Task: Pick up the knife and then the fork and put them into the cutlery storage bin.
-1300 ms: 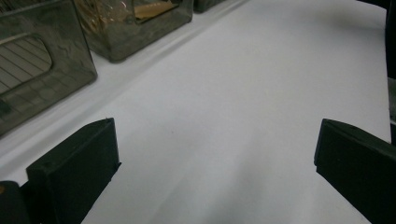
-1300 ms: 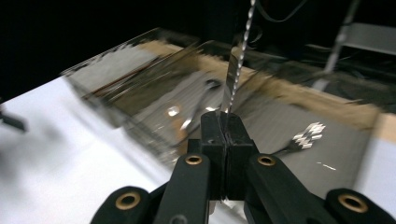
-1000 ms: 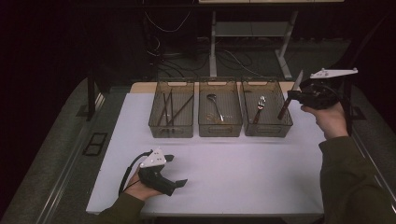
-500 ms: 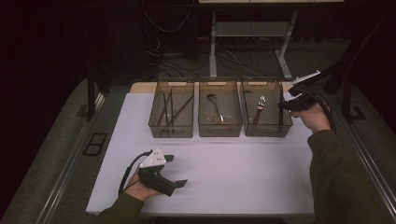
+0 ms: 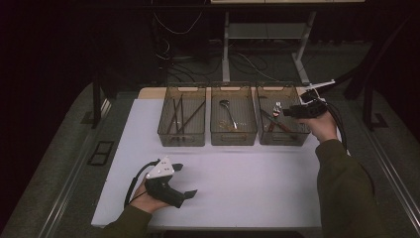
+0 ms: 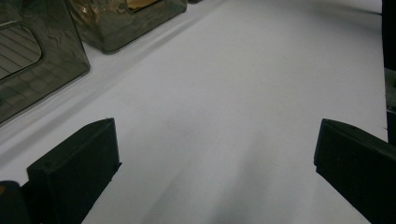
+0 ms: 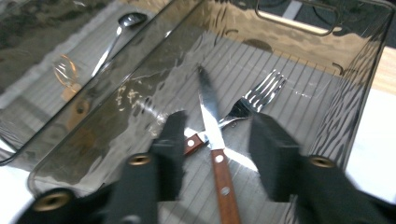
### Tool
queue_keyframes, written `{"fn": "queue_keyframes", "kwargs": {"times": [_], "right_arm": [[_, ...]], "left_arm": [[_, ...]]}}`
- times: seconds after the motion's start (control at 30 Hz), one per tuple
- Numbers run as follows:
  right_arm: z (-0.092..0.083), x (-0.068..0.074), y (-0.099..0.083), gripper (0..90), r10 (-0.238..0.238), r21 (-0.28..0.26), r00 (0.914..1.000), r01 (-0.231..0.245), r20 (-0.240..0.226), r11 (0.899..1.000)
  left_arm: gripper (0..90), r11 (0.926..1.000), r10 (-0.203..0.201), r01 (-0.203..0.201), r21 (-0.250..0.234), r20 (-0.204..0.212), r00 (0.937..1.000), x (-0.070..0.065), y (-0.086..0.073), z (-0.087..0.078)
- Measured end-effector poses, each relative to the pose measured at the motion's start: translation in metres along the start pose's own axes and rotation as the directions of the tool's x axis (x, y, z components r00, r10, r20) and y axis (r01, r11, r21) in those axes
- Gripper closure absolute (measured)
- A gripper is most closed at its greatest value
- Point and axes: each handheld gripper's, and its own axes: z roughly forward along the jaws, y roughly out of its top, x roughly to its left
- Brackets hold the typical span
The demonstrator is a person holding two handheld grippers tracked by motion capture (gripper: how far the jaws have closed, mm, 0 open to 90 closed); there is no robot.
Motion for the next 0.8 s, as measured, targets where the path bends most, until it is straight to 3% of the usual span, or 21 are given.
{"fn": "queue_keyframes", "kwargs": {"times": [0.1, 0.27, 0.53, 0.8], "right_arm": [[-0.007, 0.003, -0.006, 41.1, -0.004, -0.027, 0.9999, 0.003, -0.012, 1.0], [-0.02, 0.01, -0.021, 31.8, 0.004, -0.107, 0.9982, -0.01, -0.059, 0.994], [-0.04, 0.03, -0.046, 20.1, -0.023, -0.18, 0.9963, 0.008, -0.083, 0.984], [-0.055, 0.055, -0.075, 16.2, -0.054, -0.228, 0.9946, 0.033, -0.088, 0.973]], "left_arm": [[0.0, 1.0, 0.003, -0.003, 0.006, -0.008, 1.0, 0.001, 0.0, 0.0], [0.0, 0.9999, 0.003, -0.003, 0.012, -0.01, 0.9999, 0.001, -0.001, 0.001], [0.0, 0.9999, -0.002, 0.002, 0.014, -0.012, 0.9999, 0.002, 0.0, 0.0], [0.0, 0.9998, -0.006, 0.007, 0.017, -0.011, 0.9999, 0.002, -0.001, -0.001]]}}
